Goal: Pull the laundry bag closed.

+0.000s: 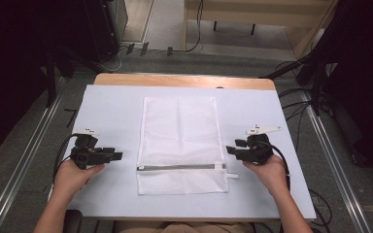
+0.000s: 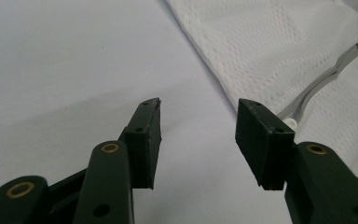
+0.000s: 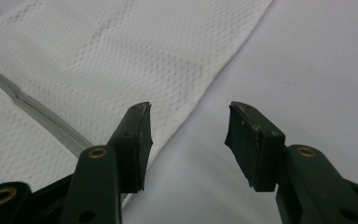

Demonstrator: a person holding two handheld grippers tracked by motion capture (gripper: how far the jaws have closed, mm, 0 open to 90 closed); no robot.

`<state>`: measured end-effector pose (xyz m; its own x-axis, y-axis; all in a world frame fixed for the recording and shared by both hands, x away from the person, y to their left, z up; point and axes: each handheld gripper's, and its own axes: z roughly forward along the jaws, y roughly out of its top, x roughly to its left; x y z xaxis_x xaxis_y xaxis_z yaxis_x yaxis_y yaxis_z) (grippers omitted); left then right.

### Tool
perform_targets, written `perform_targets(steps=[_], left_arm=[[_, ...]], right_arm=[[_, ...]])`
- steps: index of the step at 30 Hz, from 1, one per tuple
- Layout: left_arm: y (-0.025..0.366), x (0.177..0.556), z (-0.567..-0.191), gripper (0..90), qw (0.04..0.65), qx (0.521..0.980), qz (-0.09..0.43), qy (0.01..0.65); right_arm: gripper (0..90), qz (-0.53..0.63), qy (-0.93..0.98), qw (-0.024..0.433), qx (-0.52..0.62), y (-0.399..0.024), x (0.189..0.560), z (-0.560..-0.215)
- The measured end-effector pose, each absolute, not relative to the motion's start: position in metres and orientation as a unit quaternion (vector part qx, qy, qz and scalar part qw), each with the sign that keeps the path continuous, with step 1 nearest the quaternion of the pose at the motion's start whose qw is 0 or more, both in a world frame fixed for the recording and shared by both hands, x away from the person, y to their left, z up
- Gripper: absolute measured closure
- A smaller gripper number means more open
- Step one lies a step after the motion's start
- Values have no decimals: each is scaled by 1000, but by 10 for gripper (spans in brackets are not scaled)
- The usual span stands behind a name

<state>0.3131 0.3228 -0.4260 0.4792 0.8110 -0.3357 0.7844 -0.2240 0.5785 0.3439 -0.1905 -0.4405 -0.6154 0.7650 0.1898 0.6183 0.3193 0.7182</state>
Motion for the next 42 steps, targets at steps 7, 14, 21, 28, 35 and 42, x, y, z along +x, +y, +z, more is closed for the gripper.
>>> perform_targets(steps=[7,14,21,28,35,42], left_arm=[[323,314,-427,486,360,786,20,503],[321,314,-427,465,361,789,17,497],[320,313,-428,441,360,791,16,494],[319,313,-428,419,361,793,15,491],[318,312,-427,412,360,794,16,490],[316,311,-426,404,367,791,15,490]], right_arm=[[479,390,806,91,436,-190,344,-442],[489,386,806,83,441,-190,345,-443],[477,379,811,86,437,-189,345,-445],[481,376,816,84,430,-188,344,-445],[478,374,820,85,425,-187,345,-446],[478,375,819,84,427,-187,345,-447]])
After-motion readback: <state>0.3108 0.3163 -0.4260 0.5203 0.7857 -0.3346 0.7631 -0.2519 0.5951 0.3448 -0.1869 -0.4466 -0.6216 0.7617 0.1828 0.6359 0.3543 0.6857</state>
